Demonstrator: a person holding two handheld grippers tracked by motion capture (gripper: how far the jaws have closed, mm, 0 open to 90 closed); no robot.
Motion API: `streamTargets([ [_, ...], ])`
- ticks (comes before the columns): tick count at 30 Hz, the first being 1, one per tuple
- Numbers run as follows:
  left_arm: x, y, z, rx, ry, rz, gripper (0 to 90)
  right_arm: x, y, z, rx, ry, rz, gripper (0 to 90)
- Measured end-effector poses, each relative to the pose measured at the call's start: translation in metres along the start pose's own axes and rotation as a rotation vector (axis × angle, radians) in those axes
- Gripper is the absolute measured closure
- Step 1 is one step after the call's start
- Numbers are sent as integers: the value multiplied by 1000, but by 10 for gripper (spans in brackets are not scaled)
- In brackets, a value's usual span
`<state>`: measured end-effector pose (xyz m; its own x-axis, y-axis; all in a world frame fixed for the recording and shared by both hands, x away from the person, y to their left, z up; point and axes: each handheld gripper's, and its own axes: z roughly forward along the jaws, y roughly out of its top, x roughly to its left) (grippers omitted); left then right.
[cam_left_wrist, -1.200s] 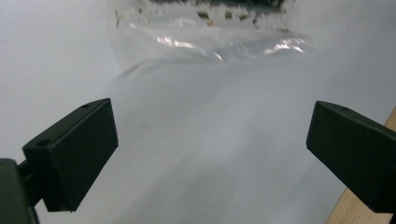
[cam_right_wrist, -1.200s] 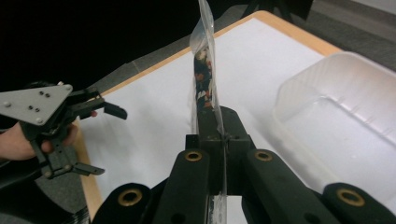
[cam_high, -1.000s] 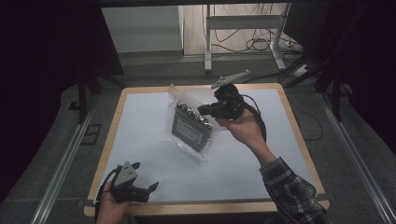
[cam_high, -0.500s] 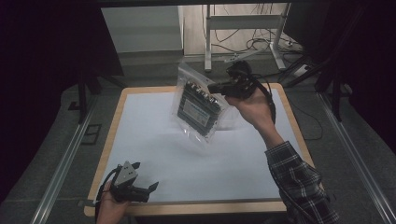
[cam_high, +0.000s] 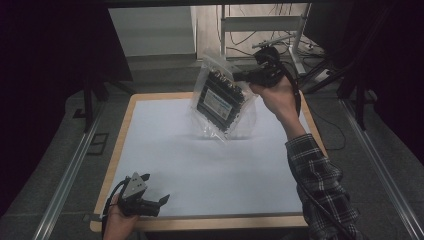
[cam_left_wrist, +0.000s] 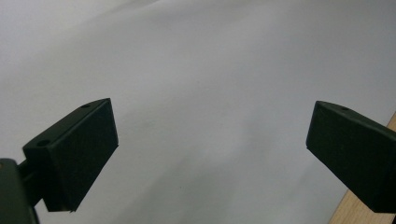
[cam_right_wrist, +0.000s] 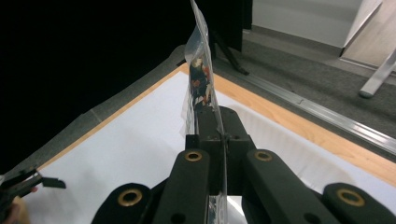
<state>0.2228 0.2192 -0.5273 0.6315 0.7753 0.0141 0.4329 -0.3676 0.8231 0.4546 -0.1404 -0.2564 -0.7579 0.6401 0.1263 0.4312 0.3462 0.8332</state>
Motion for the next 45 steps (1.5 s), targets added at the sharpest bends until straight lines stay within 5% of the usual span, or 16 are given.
streamTargets([
  [15, 0, 0, 1, 3, -3, -4, 18, -26, 13, 8, -26, -75, 6, 892],
  [35, 0, 0, 0, 2, -8, -3, 18, -46, 9, 65, 7, -88, -29, 891],
  [45, -1, 0, 1, 5, -9, -3, 19, -51, 1, 78, 36, -88, -9, 891],
])
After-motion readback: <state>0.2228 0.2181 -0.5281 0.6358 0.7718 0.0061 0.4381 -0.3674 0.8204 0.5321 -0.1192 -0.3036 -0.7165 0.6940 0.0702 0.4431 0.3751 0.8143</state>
